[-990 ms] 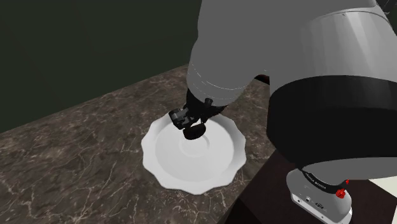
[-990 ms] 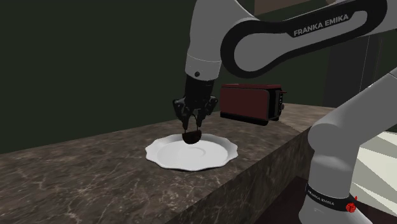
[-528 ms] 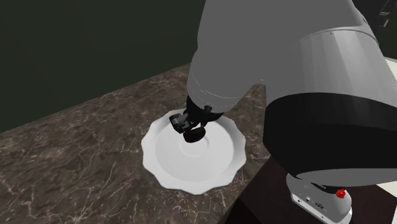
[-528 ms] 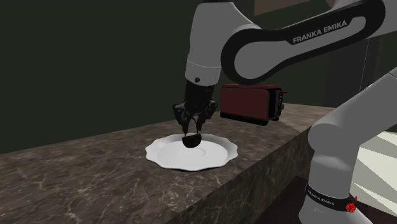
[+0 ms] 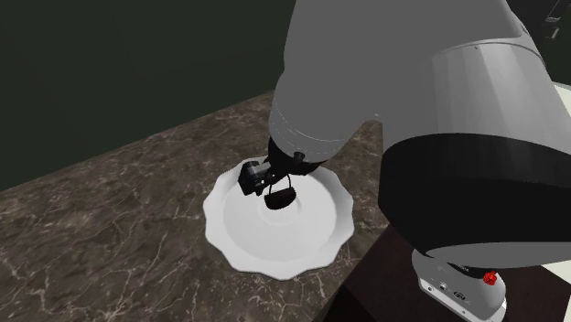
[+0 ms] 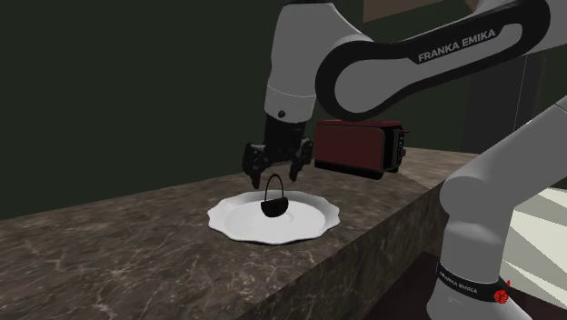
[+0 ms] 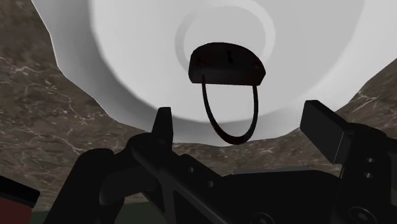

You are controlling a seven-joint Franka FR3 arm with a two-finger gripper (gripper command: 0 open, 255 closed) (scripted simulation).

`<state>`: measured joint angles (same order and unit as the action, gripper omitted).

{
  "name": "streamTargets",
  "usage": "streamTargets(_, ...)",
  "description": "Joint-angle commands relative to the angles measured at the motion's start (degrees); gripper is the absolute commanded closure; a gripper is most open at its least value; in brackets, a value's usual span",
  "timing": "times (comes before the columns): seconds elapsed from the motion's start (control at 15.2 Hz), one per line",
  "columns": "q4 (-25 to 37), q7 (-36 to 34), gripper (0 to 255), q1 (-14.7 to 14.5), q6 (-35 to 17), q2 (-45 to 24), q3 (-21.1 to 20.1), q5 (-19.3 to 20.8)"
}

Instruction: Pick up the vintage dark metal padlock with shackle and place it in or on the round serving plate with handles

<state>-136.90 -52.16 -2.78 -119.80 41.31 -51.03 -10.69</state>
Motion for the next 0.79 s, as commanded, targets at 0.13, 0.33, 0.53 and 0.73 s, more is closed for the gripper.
streamTargets(0.13,4.12,0.2,0,-1.37,6.12,1.8,2.08,0.1)
streamTargets(0.33,5.31,0.22,0,-1.63,7.7,2.16,2.54,0.17)
streamTargets(0.53,5.31,0.22,0,-1.62,7.7,2.15,2.54,0.17)
streamTargets(0.73,5.31,0.22,0,-1.62,7.7,2.15,2.54,0.17)
